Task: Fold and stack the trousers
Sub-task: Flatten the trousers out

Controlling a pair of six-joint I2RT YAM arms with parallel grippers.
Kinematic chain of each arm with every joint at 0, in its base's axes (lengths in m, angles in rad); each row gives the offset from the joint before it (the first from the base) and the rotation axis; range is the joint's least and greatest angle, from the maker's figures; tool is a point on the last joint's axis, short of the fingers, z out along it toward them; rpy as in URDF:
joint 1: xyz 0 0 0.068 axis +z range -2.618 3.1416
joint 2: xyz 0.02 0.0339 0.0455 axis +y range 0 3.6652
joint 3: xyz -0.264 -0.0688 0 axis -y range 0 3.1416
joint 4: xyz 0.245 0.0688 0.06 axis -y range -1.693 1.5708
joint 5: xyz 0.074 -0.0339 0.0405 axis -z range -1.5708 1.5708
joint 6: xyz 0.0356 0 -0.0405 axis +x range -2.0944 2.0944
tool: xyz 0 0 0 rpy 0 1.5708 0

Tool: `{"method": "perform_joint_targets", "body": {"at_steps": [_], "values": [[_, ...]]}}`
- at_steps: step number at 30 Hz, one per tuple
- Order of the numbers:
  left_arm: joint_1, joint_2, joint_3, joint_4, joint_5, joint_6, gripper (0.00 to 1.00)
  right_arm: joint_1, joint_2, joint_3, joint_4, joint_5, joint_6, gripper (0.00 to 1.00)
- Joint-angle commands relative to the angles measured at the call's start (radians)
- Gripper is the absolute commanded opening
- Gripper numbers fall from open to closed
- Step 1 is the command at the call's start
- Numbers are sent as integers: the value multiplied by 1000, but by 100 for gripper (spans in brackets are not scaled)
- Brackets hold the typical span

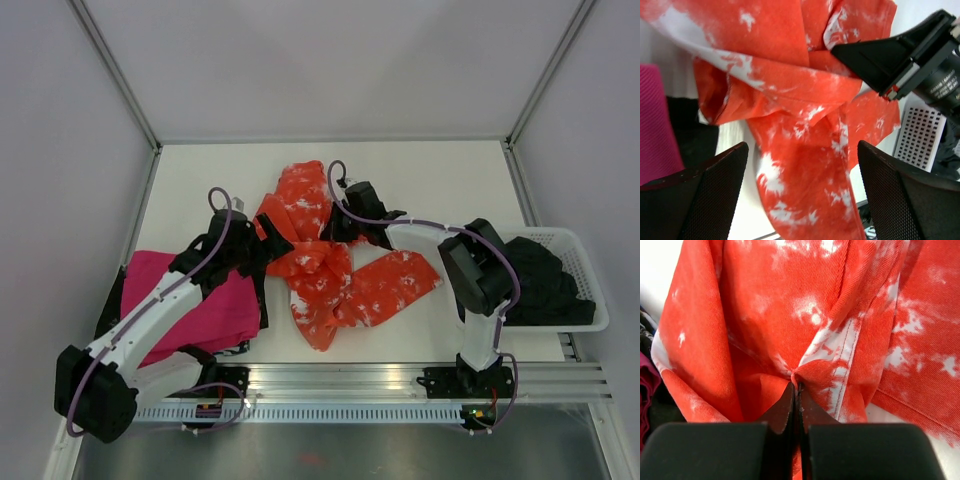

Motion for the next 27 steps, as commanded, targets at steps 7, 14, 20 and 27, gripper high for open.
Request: {"method": "perform_joint_targets", "body": {"at_steps": [7, 14, 20, 27], "values": [[-3, 176, 80, 270, 87, -85, 93, -132, -346, 86, -184, 244, -123, 0], [0, 173, 173, 161, 2, -41, 93, -118, -575, 224, -287, 332, -313, 0], [54, 195, 245, 86, 27, 14, 94, 178, -584, -76, -210, 258, -165, 20], [83, 170, 290, -1, 43, 111, 95, 203, -479, 47, -564, 457, -196, 98]]}}
